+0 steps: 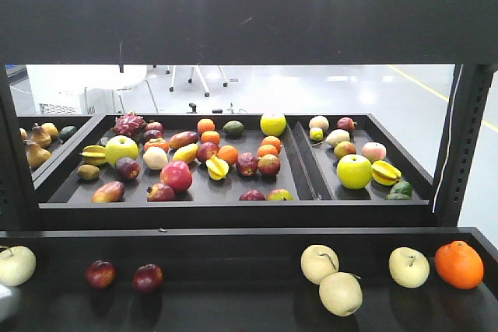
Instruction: Pick snacks and fruit into basket
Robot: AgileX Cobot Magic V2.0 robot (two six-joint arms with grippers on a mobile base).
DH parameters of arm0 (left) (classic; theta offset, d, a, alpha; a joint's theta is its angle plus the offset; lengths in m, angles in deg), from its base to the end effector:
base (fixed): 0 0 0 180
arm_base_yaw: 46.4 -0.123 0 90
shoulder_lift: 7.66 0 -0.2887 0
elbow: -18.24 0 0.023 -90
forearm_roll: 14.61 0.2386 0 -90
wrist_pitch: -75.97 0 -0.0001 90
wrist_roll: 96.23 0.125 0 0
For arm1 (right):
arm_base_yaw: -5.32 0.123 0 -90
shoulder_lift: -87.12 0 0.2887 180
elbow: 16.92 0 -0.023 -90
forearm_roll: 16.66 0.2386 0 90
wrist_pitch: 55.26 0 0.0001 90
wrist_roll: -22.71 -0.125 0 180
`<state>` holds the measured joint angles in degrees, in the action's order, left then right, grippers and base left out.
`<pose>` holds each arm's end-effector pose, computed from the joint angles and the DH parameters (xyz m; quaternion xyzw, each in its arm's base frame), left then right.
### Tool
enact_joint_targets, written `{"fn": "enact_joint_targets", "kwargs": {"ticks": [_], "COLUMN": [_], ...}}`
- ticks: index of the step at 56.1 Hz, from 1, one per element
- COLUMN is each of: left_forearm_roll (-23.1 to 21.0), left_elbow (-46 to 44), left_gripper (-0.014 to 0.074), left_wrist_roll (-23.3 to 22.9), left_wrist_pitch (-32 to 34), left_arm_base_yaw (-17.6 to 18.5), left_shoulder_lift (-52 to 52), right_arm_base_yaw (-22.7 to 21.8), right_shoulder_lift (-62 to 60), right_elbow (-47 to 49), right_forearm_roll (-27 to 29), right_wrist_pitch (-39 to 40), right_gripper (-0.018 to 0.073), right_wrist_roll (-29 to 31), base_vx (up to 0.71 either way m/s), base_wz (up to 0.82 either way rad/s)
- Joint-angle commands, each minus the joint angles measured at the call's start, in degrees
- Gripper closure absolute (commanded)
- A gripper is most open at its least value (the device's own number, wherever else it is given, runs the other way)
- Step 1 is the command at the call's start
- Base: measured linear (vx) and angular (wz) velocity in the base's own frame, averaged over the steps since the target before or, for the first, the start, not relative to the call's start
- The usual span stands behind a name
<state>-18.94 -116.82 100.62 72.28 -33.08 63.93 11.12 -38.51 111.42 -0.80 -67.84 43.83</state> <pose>0.2339 -0.0560 0.2479 0.1951 0.8447 -0.0055 0.4984 0.1758 0.0254 0.2549 -0.1006 0.8517 0.0263 0.5137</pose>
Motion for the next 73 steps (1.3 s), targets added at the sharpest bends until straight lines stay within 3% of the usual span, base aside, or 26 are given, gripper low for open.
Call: {"fn": "enact_joint_targets", "kwargs": {"ticks": [1,14,26,33,41,43,48,73], "left_forearm_roll": [-0.3,-0.3,-0.6,-4.8,-14.1,-17.6,-18.9,-18.9], "left_elbow": [-5.8,-17.2,-29.9,-36.1,-41.3,-42.3,-42.7,-42.6], "left_gripper": [0.0036,0.0037,0.0037,0.0037,0.0037,0.0037,0.0037,0.0039], "left_wrist_roll": [1.6,6.4,7.4,9.8,21.6,25.4,28.5,28.4], "left_wrist_pitch": [4.1,-1.6,-19.1,-26.1,-32.8,-33.0,-32.5,-31.9], "left_arm_base_yaw": [3.8,11.6,12.9,12.9,13.0,13.0,13.0,13.2], "left_shoulder_lift": [6.4,26.0,40.1,45.5,50.3,51.8,53.6,61.5], "right_arm_base_yaw": [-0.4,-0.4,-0.4,-0.4,-0.4,-0.4,-0.4,-0.4], "right_shoulder_lift": [0.0,0.0,0.0,0.0,0.0,0.0,0.0,0.0], "right_elbow": [1.8,1.8,1.8,1.8,1.8,1.8,1.8,1.8], "right_forearm_roll": [-0.5,-0.4,-0.4,-0.5,-0.5,-0.5,-0.5,-0.4], "right_wrist_pitch": [4.0,4.0,4.0,3.9,3.9,3.9,3.9,3.9], "right_gripper": [-0.0033,-0.0033,-0.0033,-0.0033,-0.0033,-0.0033,-0.0033,-0.0033], "right_wrist_roll": [0.8,1.0,1.0,1.0,1.0,1.0,1.0,1.0], "base_vx": [0.00,0.00,0.00,0.00,0.00,0.00,0.00,0.00], "base_wz": [0.00,0.00,0.00,0.00,0.00,0.00,0.00,0.00]}}
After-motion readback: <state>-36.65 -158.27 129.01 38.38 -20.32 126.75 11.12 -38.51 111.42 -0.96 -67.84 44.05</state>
